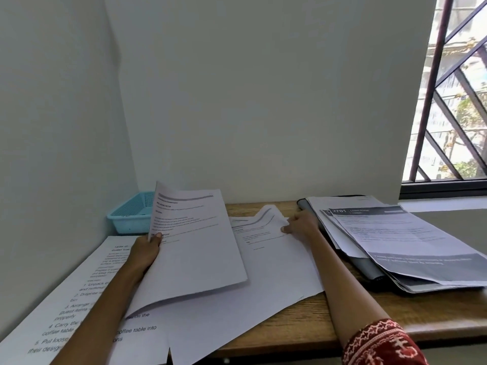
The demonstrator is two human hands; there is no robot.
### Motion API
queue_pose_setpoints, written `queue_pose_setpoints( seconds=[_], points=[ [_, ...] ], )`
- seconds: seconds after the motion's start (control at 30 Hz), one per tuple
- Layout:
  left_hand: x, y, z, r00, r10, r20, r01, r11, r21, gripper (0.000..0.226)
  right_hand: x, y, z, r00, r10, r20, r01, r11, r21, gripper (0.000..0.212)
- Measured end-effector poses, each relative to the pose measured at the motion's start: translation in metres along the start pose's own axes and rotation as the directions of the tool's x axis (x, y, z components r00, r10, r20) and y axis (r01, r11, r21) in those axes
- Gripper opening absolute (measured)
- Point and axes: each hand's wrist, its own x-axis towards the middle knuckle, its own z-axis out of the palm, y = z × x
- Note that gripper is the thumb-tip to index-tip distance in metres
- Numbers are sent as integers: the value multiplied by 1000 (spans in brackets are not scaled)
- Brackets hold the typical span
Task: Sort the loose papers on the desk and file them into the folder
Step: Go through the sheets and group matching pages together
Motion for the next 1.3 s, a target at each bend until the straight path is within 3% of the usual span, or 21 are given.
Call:
queue_pose_setpoints(
  seconds=[0.07,0.17,0.37,0.6,0.67,0.73,0.8,0.83,0.97,1.13,1.3],
  points=[
    [0,-1,1,999,37,-31,-35,998,61,37,0,0,2,1000,-4,-2,5,975,224,30],
    [-2,0,2,995,87,-52,-80,989,126,38,-6,1,0,999,-46,-25,53,891,450,15],
    [0,-1,1,991,121,-52,-114,987,111,37,-11,1,-4,997,-74,-4,59,771,634,20],
    [4,-4,2,989,135,-58,-129,988,90,36,-14,-6,-6,999,-50,4,33,707,707,13],
    [5,-5,2,990,129,-58,-124,989,74,36,-14,-6,-5,999,-39,-29,49,757,652,8],
    [5,-5,2,991,120,-62,-116,992,57,36,-9,-6,-4,986,-56,-158,116,905,408,17],
    [5,-5,2,991,117,-66,-114,993,43,36,-8,-11,-6,940,-58,-337,114,983,147,12],
    [4,-5,2,991,117,-64,-114,993,40,36,-8,-15,-9,901,-49,-432,104,989,106,14],
    [1,-4,1,991,109,-74,-109,994,5,38,-7,-31,-24,699,-79,-710,252,957,142,27],
    [5,-4,-7,993,60,-100,-73,987,-141,37,-10,-53,-50,544,10,-839,462,831,309,27],
    [8,-6,-27,986,-30,-162,-26,943,-331,42,-6,-76,-71,531,88,-843,503,768,397,29]
  ],
)
